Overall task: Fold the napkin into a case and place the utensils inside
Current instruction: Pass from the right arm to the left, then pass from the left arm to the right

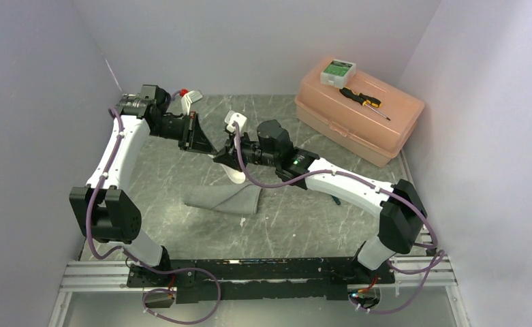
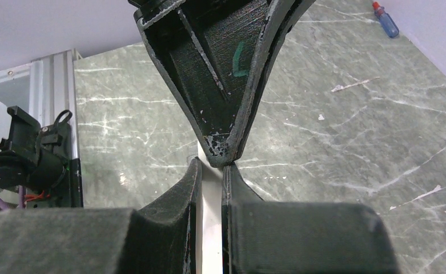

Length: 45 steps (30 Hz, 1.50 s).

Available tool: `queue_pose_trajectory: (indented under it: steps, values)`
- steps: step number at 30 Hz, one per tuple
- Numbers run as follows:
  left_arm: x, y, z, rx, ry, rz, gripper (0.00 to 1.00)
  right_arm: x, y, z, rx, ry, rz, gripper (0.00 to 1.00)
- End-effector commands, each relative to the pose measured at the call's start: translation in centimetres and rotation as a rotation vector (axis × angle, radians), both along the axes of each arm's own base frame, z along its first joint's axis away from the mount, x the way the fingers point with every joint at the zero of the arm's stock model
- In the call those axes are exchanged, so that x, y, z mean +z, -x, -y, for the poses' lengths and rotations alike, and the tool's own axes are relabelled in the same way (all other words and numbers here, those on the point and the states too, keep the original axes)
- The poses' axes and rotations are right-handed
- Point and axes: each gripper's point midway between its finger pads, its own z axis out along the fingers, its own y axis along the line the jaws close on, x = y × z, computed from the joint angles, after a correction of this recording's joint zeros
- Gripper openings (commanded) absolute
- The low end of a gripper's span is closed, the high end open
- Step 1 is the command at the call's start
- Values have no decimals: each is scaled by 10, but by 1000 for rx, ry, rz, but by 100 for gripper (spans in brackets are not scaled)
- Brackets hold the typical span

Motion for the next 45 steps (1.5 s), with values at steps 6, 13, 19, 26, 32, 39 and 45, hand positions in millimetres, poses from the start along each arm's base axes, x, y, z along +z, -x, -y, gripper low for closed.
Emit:
queue_pose_trajectory:
  steps: [6,13,19,26,32,39,45]
  values:
    - [16,10,7,-41,63,-11,3,52,-11,-1,-31,-122,41,32]
    - [26,0,7,-24,106,30,3,54,-16,22,-59,-156,-116,52]
    - [40,-14,6,11,175,68,3,24,-30,75,-255,-183,-346,59]
    - [58,-30,10,44,258,87,3,9,-13,98,-226,-284,-489,67]
    - [70,-37,12,56,305,120,3,4,-15,98,-181,-398,-643,65]
    - [64,-38,13,53,321,102,3,12,-23,88,-118,-512,-741,63]
    - [62,-36,13,47,328,93,3,21,-34,83,-101,-589,-768,52]
